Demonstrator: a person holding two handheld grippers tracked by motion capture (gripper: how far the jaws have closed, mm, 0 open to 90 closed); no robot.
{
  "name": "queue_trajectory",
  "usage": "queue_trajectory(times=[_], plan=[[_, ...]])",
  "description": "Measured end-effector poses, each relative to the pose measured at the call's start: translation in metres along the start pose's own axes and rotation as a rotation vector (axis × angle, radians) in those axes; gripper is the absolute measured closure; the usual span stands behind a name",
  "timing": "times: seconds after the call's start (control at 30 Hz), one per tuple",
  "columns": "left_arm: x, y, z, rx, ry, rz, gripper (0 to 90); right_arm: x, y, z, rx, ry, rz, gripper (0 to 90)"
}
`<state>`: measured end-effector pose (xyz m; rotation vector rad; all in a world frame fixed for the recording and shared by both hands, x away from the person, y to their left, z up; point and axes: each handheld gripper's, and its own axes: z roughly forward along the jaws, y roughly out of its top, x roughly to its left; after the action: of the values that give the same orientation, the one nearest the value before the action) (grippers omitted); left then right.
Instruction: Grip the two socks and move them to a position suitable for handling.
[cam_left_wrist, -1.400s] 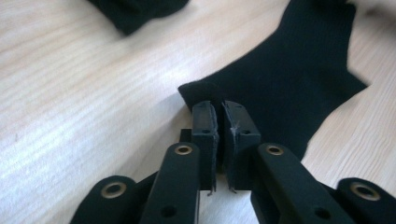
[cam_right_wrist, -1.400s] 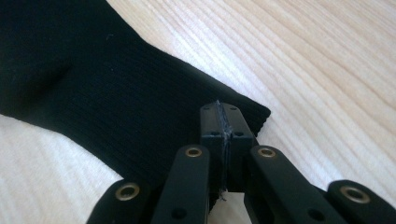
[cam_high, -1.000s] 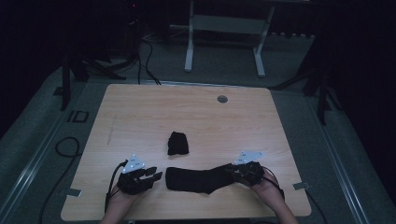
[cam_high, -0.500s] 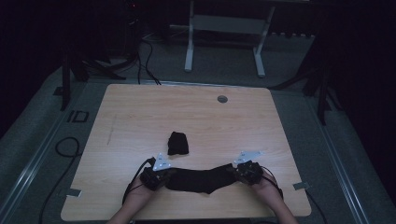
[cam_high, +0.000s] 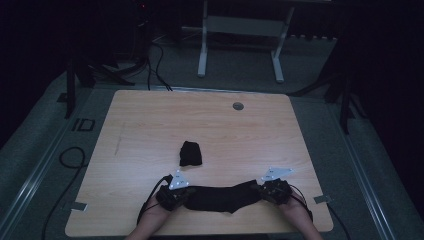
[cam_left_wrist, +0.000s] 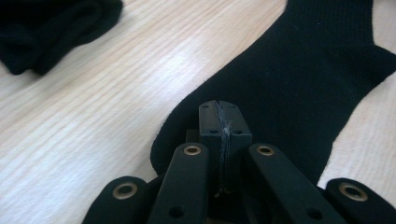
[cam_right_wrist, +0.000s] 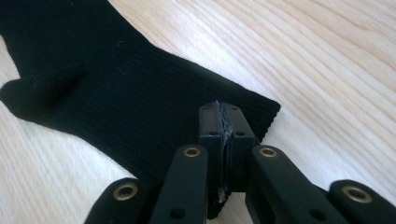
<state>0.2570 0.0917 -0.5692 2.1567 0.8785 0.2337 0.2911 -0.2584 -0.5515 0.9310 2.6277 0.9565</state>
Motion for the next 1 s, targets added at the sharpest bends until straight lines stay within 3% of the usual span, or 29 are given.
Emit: queue_trajectory(times=[0.17,0.43,0.57,0.63,0.73,0.87,1.0], plan=[[-0.006,0.003,0.006,-0.009,-0.024,0.028,89.3,0.000,-0.013,-0.010,-0.010,-0.005,0.016,88.0],[-0.007,0.008,0.011,-0.002,-0.046,0.023,88.9,-0.003,-0.020,-0.015,-0.022,0.002,0.053,83.9],[-0.007,0.009,0.006,-0.030,-0.066,0.025,77.7,-0.002,-0.015,-0.018,-0.026,0.013,0.042,82.7],[-0.005,0.012,-0.001,-0.067,-0.068,0.013,70.1,-0.001,-0.008,-0.023,-0.046,0.009,0.025,81.5],[0.001,0.013,-0.012,-0.105,-0.026,0.011,59.0,0.000,0.007,-0.028,-0.076,-0.002,0.000,78.3],[0.013,0.007,-0.027,-0.133,0.027,0.008,56.5,0.001,0.032,-0.027,-0.093,-0.008,-0.049,71.5],[0.023,-0.002,-0.035,-0.147,0.050,-0.023,56.6,0.006,0.067,-0.013,-0.103,-0.004,-0.116,62.9]])
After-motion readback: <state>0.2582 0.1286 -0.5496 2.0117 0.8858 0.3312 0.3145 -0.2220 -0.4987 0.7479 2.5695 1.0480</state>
